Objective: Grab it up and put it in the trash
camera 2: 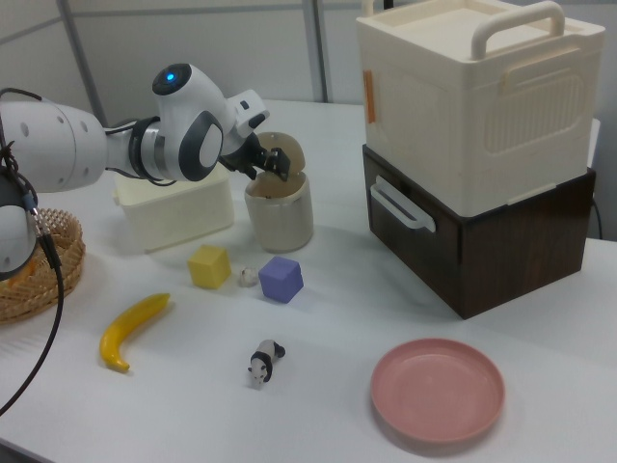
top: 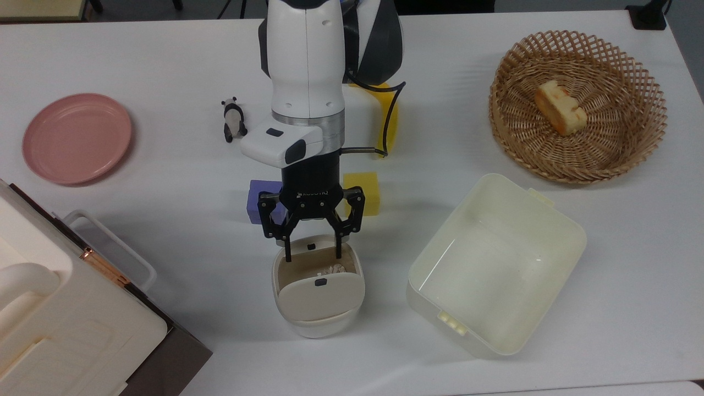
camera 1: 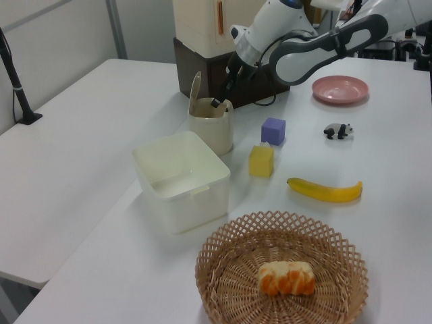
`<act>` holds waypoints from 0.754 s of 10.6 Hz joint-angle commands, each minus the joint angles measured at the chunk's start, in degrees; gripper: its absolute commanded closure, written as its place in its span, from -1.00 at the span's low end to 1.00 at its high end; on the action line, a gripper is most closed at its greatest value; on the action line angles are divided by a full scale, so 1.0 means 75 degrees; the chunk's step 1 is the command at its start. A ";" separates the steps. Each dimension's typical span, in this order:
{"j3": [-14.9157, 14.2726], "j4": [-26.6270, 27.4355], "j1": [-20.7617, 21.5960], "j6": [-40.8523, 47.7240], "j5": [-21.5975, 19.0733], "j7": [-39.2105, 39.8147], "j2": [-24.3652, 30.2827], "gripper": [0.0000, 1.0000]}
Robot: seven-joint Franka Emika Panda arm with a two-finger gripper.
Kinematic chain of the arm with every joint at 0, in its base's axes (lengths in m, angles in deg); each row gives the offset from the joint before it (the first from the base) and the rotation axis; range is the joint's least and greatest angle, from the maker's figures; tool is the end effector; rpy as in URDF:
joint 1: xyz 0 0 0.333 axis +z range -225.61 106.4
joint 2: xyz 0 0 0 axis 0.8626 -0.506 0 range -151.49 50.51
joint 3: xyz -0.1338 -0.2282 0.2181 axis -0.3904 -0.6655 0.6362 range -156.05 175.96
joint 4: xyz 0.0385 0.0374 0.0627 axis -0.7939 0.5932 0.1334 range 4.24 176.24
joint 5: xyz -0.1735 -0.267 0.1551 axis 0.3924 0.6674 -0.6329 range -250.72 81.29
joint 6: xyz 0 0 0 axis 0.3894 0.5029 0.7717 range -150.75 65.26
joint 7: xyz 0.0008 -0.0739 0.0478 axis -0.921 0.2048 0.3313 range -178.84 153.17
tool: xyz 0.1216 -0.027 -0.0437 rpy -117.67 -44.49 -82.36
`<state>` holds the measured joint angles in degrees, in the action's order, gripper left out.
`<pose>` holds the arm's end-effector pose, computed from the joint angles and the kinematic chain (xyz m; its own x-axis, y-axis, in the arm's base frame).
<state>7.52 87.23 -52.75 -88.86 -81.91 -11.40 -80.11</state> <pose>0.7325 0.0643 0.4562 0.7928 0.1471 0.5915 0.1242 -0.9891 0.0795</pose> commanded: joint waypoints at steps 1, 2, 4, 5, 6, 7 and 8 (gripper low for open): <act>-0.0051 -0.0090 0.0059 -0.0069 0.0247 -0.0075 -0.0012 -1.00; -0.0051 -0.0067 0.0048 -0.0057 0.0236 -0.0086 0.0058 -1.00; -0.0051 0.0492 0.0036 0.0036 0.0224 -0.0110 0.0594 -1.00; -0.0051 0.0890 0.0036 0.0199 0.0224 -0.0110 0.0957 -1.00; -0.0051 0.1034 0.0036 0.0804 0.0236 -0.0063 0.1251 -1.00; -0.0051 0.1012 0.0036 0.1541 0.0236 -0.0063 0.1474 -1.00; -0.0051 0.1023 0.0036 0.2337 0.0236 -0.0074 0.1720 -1.00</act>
<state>7.52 90.64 -52.77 -81.84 -81.13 -11.40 -74.23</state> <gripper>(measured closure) 0.000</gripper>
